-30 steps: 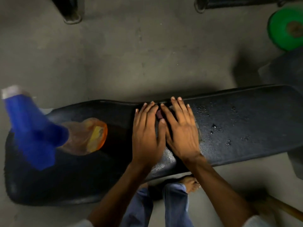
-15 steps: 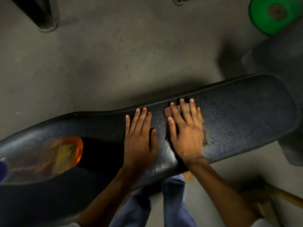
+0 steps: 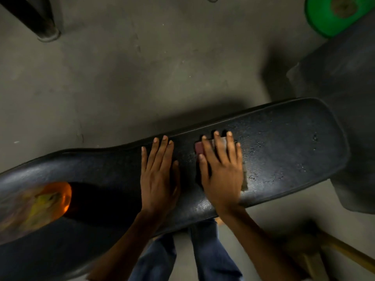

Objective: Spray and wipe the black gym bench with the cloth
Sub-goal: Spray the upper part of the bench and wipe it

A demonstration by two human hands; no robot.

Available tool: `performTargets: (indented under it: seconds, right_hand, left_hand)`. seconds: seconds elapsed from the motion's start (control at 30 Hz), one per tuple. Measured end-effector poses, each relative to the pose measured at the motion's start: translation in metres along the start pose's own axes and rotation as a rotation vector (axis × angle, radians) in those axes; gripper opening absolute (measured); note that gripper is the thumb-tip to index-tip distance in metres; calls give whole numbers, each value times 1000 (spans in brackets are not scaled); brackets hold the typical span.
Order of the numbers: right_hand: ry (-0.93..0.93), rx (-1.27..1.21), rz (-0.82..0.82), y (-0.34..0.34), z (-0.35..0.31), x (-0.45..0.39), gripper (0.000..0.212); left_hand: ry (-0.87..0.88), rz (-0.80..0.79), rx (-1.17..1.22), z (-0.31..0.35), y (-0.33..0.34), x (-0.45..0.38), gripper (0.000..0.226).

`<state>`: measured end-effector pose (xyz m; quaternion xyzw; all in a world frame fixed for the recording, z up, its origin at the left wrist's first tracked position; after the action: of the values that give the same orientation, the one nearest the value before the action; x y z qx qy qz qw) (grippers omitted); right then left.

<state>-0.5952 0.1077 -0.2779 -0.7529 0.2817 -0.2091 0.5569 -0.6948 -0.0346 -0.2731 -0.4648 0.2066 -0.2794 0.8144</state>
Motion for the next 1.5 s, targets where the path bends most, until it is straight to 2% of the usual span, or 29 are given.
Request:
performTargets:
  seconds: [0.17,0.27,0.37,0.47,0.57,0.67,0.73,0.83,0.93,1.0,1.07,1.13,1.27,1.33,1.43,1.5]
  right_hand:
    - [-237,-8,-20,1,-3,-44,47]
    - [-140,20,-14,-10,39,-63,50]
    - [30,37,14,-24,81,-56,51]
    - [85,26,15,-22,77,-36,50]
    - [-73,5,-2,-13,49,-46,48]
    - [-180,28,-29,-12,54,-76,48]
    - [-120,36,-14,-20,84,-92,49]
    - [81,31,45,-38,138,-91,50]
    - [251,57,60,-44,149,-71,53]
    - [189,71,36,-39,139,-71,52]
    - [26,77,-11,-35,135,-90,51]
    - [-24,99,-31,-36,152,-113,50]
    - [245,49,49,-56,214,-119,50]
    - [335,34,82,-62,222,-100,51]
    - [385,49,77,-58,207,-78,53]
    - [312,63,55,-51,194,-83,52]
  left_hand:
    - [20,-70,-19,28,31,-22,54]
    - [20,-86,-97,32,40,-25,56]
    - [-27,-68,-58,29,38,-24,54]
    - [-32,-43,1,41,38,-32,53]
    - [32,-89,19,61,54,-44,52]
    - [60,-137,-7,71,67,-52,54]
    - [71,-135,18,78,70,-59,52]
    - [116,-136,66,100,73,-74,51]
    - [164,-172,101,123,84,-94,52]
    - [201,-208,98,134,94,-101,54]
    - [264,-250,55,143,106,-100,56]
    - [331,-298,-28,149,117,-93,58]
    - [326,-305,-41,149,119,-92,58]
    - [299,-288,5,153,116,-96,57]
    - [334,-281,48,172,121,-95,56]
    - [370,-293,15,184,131,-90,57]
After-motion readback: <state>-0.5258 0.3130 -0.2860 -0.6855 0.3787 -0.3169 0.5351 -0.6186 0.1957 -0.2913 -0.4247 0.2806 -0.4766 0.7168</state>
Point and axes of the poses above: each hand's wrist, its own x-axis away from the middle knuckle, its own y-axis out of the palm, z = x × y, the point moved 10 cm from there along -x, towards the middle knuckle, and after that the axes turned 2 degrees about x, right-handed, at the moved point
